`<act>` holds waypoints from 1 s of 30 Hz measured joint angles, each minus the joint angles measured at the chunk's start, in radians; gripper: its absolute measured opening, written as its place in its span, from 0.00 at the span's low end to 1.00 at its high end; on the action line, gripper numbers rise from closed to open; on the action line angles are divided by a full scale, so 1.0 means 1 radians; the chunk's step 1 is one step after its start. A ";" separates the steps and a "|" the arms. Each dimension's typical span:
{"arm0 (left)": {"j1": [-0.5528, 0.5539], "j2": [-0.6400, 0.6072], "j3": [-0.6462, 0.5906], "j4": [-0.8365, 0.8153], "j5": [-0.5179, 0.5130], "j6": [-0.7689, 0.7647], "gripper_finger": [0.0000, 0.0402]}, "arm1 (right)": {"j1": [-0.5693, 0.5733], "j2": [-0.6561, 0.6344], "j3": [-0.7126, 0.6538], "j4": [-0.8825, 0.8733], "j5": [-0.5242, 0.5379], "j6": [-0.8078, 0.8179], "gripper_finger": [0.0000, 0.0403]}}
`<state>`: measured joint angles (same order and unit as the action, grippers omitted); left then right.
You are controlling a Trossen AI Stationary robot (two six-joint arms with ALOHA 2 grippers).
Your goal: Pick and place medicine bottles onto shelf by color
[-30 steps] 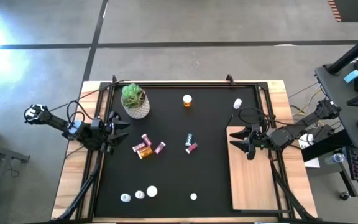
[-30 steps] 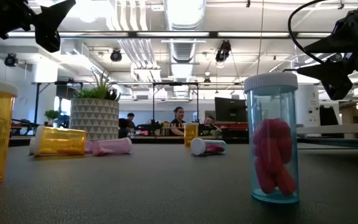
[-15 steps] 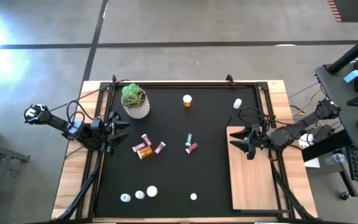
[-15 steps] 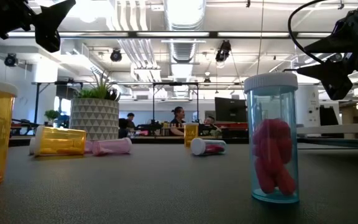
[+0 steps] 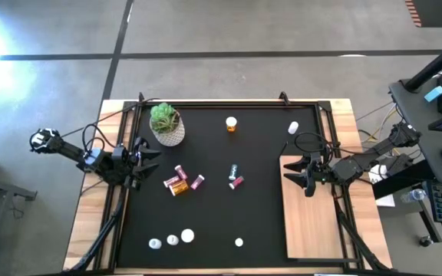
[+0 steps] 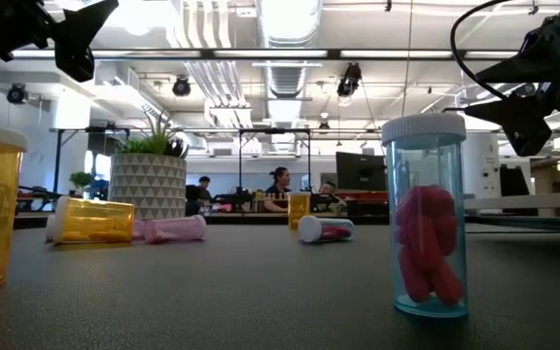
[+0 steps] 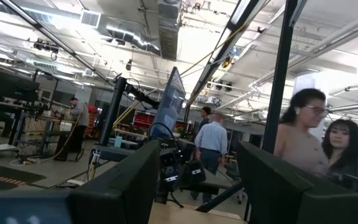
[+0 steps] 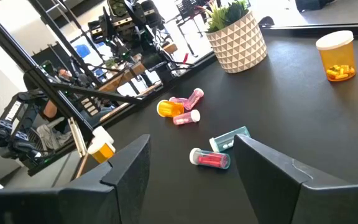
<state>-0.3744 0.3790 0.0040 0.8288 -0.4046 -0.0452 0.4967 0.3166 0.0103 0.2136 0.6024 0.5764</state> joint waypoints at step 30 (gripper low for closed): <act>0.000 0.000 0.000 0.000 0.000 0.000 0.50 | 0.000 0.000 0.000 0.008 0.000 0.004 0.54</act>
<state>-0.3744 0.3792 0.0040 0.8288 -0.4046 -0.0452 0.4969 0.3165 0.0105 0.2217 0.6025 0.5807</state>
